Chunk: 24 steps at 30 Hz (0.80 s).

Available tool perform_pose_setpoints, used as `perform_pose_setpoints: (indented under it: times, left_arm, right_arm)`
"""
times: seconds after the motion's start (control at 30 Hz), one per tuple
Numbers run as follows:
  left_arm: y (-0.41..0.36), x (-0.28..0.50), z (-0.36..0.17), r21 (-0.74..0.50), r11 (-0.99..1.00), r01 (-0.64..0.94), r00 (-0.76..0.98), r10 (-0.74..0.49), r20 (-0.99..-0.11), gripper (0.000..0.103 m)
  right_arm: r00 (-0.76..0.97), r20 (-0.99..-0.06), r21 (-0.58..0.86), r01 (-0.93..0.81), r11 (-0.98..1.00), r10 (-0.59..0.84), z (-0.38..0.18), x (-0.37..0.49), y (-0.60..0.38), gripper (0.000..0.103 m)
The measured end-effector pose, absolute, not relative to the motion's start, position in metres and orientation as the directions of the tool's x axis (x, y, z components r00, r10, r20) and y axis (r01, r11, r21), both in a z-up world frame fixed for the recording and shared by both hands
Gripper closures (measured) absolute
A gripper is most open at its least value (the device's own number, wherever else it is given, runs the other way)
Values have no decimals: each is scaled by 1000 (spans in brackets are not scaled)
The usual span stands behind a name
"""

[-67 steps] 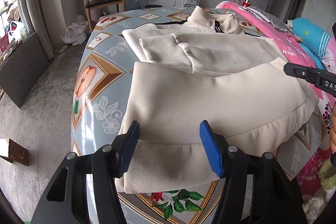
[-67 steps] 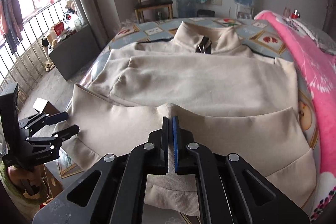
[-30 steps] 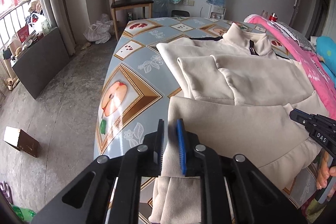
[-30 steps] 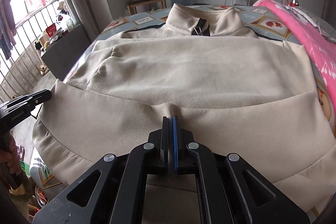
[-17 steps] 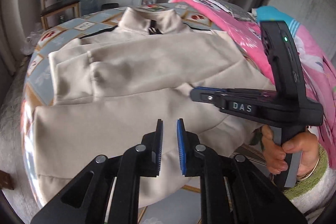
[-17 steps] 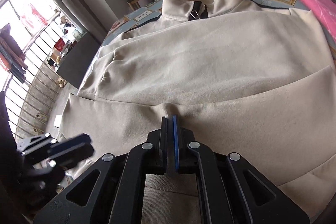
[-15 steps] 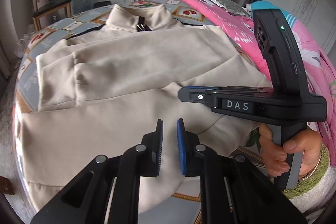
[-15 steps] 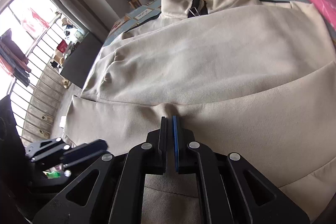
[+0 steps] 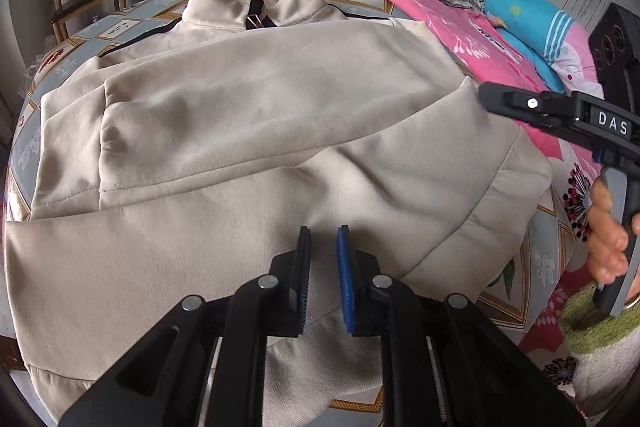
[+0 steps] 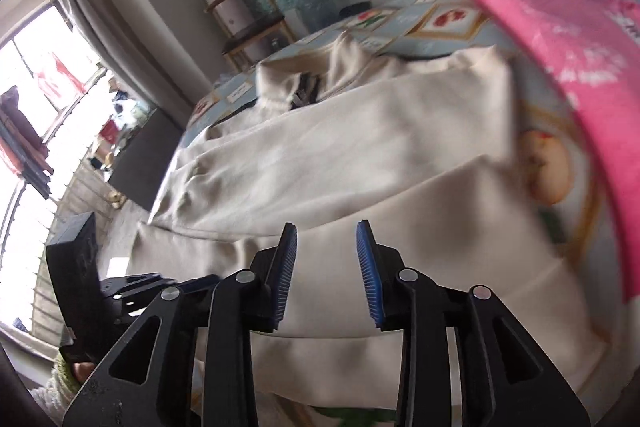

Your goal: Fold large clothes

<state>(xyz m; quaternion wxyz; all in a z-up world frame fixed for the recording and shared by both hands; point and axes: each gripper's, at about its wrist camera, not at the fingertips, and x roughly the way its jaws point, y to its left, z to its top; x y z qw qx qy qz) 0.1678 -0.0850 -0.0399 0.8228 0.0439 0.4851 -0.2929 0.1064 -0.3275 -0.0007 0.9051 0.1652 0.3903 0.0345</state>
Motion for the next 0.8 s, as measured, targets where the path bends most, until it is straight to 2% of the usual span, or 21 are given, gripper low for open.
perform_pose_setpoints:
  times: [0.07,0.17,0.27,0.4,0.47,0.53,0.57,0.7,0.8]
  left_arm:
    - [-85,168,-40,-207,823,529,363,-440,-821,90]
    - [-83,167,-41,-217,821,529,363,-449,-816,90]
    - [-83,167,-41,-216,819,532,362,-451,-816,90]
    - [-85,165,-40,-193,815,546,370,-441,-818,90]
    - [-86,164,-39,-181,811,556,376,-440,-815,90]
    - [-86,163,-39,-176,807,563,380,-442,-812,90]
    - [-86,162,-39,-173,806,567,382,-443,-811,90]
    - [-85,159,-37,-132,800,585,411,-433,-802,90]
    - [-84,163,-40,-137,796,589,407,-439,-801,90]
  right_arm:
    - [689,-721,221,129,967,73,0,97,-348,63]
    - [636,-771,127,169,977,-10,-13,100,-365,62]
    - [624,-778,35,158,987,-72,-22,106,-364,53]
    - [625,-775,-11,135,991,-94,-31,120,-363,52]
    - [614,-784,-16,135,991,-97,-36,128,-365,61]
    - [625,-773,-19,147,989,-108,-33,125,-363,93]
    - [638,-760,-26,158,987,-122,-29,121,-361,97]
    - [700,-683,-51,238,970,-208,-9,96,-357,99]
    - [682,-705,-1,276,961,-197,-17,99,-369,99]
